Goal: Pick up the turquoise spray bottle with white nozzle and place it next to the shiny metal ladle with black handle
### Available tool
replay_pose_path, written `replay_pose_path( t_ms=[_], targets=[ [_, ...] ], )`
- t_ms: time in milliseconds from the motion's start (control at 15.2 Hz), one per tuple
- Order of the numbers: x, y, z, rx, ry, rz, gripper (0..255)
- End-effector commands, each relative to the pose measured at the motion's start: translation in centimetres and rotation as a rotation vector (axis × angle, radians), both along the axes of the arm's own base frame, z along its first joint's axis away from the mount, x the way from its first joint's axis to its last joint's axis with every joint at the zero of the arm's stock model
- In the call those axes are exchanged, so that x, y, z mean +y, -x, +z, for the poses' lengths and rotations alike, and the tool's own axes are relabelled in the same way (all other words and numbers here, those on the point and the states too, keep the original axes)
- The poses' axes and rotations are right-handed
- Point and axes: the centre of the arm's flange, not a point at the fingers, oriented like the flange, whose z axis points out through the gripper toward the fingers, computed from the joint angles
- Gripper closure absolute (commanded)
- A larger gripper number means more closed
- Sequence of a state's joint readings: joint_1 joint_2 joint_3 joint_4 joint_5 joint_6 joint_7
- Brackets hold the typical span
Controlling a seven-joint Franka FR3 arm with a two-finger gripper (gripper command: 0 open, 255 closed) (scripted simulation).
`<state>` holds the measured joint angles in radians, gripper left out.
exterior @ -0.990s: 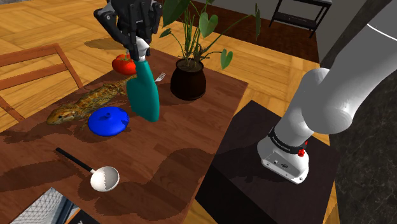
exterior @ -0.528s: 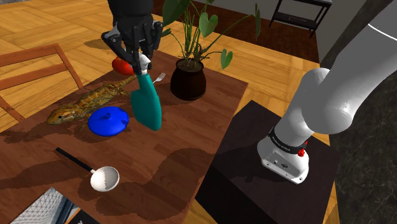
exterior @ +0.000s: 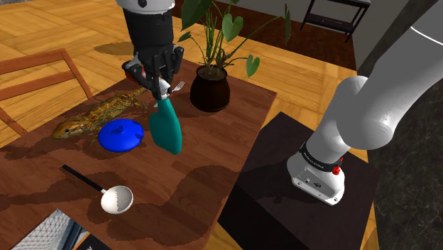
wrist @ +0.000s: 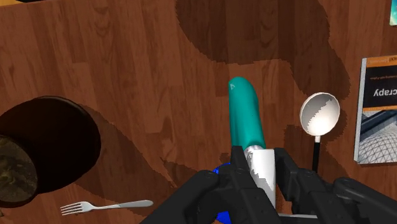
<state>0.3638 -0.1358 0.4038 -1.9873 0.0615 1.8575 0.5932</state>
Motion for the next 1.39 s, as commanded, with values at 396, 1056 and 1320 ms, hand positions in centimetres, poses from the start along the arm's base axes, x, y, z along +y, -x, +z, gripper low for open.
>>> replay_pose_path(
  t_ms=[396,1056,1320],
  targets=[
    [0.0,0.1,-4.2,-0.001,0.0,0.0,255],
    [0.0,0.1,-9.5,-0.001,0.0,0.0,255],
    [0.0,0.1,-11.5,-0.001,0.0,0.0,255]
  ],
)
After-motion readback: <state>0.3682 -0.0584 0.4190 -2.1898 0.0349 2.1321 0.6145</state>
